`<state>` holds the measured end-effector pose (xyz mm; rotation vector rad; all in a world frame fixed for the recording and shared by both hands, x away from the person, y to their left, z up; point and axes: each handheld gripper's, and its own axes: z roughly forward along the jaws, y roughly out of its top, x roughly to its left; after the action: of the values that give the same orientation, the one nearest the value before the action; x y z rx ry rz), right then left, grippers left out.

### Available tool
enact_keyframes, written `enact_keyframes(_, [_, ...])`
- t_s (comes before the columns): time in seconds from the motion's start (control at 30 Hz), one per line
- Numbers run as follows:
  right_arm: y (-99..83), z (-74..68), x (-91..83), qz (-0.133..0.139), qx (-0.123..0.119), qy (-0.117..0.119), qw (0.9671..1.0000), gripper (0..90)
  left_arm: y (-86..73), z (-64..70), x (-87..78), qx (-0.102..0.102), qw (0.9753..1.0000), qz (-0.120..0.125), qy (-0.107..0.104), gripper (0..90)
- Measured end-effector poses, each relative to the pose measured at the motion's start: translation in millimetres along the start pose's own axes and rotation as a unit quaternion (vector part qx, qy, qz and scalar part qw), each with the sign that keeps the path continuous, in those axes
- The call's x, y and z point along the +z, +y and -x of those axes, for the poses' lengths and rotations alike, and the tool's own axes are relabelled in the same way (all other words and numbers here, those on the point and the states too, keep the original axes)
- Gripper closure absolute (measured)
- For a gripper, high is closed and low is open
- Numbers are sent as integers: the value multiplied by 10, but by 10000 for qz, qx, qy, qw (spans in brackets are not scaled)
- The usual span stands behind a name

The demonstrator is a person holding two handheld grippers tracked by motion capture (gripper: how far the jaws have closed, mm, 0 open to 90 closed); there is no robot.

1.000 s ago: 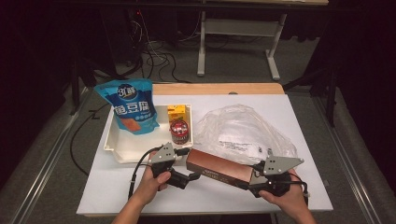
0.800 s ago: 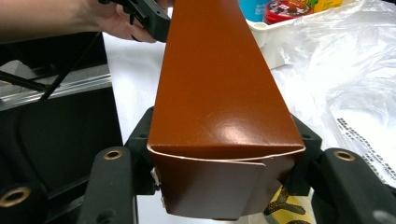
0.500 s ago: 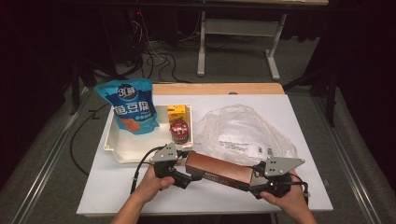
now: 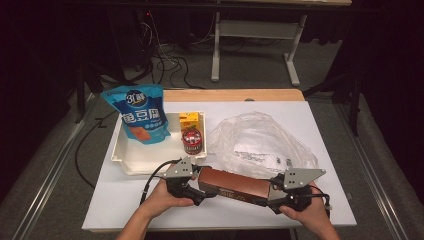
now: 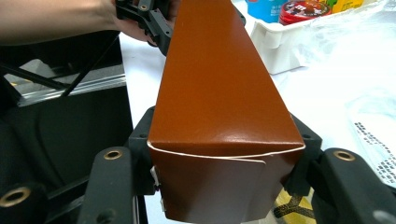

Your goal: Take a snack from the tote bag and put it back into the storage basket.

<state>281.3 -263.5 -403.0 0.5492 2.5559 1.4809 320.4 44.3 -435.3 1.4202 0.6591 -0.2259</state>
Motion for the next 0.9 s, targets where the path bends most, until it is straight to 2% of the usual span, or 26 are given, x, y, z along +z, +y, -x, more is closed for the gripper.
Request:
enact_keyframes(0.2, [-20,20,-14,80,-7,74,9999,437,9,4,-63,-8,9998,-44,-171,278])
enact_keyframes(0.23, [-27,28,-15,110,-7,82,9999,425,9,10,-78,-16,9997,-61,-232,297])
enact_keyframes(0.3, [-44,40,-19,107,18,-116,9999,364,17,36,-107,-141,9989,-134,-431,367])
enact_keyframes(0.33, [-57,53,-23,105,74,-168,9998,348,19,45,-113,-142,9986,-159,-477,395])
enact_keyframes(0.43, [-94,101,-52,200,246,-110,9994,300,27,94,-135,-248,9965,-268,-751,459])
enact_keyframes(0.6, [-111,105,-69,362,355,-281,9983,234,30,131,-137,-138,9970,-246,-715,481])
enact_keyframes(0.7, [-119,118,-115,452,503,-552,9962,176,46,118,-170,-174,9979,-193,-591,482])
enact_keyframes(0.77, [-133,137,-159,538,626,-610,9947,173,64,102,-191,-179,9985,-128,-496,482])
enact_keyframes(0.9, [-153,164,-212,583,728,-834,9921,164,93,94,-221,-210,9992,-17,-339,482])
